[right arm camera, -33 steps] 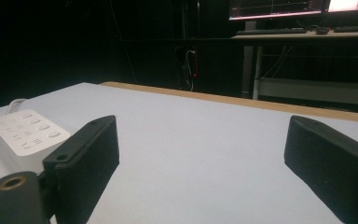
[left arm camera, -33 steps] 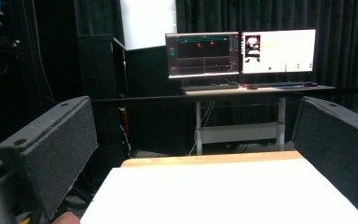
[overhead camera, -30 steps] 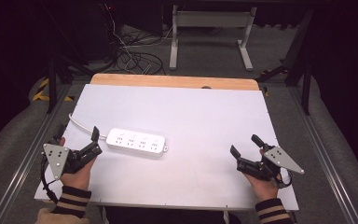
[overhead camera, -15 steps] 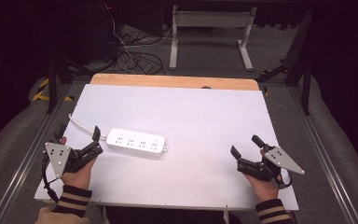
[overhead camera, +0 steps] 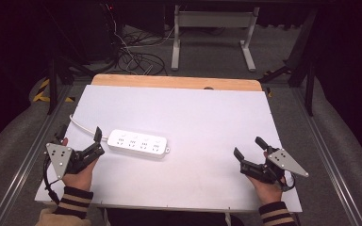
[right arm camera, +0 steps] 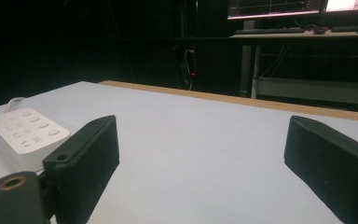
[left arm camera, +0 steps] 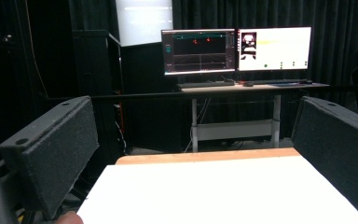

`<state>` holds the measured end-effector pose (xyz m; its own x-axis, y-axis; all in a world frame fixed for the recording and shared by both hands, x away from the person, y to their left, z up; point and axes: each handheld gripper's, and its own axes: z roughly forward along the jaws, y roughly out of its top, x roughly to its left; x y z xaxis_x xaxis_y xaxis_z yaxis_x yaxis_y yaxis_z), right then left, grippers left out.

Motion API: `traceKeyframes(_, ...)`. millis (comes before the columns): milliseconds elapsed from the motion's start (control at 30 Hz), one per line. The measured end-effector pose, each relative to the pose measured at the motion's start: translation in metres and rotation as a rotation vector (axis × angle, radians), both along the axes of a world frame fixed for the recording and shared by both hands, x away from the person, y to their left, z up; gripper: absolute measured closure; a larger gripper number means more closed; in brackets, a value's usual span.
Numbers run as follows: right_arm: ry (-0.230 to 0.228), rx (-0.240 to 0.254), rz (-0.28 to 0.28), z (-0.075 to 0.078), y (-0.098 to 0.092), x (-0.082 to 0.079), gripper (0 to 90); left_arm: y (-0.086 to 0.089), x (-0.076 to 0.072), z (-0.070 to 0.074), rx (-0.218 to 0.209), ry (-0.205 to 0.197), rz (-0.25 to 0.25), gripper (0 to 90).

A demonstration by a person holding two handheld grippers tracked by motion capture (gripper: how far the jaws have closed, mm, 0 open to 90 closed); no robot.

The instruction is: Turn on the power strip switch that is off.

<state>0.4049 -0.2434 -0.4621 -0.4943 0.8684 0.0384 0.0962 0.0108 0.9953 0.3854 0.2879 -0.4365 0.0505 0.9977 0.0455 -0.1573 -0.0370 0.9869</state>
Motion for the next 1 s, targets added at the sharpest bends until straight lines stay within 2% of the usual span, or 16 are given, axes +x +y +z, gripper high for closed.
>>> traceKeyframes(1000,-0.001,-0.002,-0.001,-0.0002,0.0000,0.0000,10.7,0.0008,0.0028,-0.0009,-0.006,0.010,-0.003,1.2)
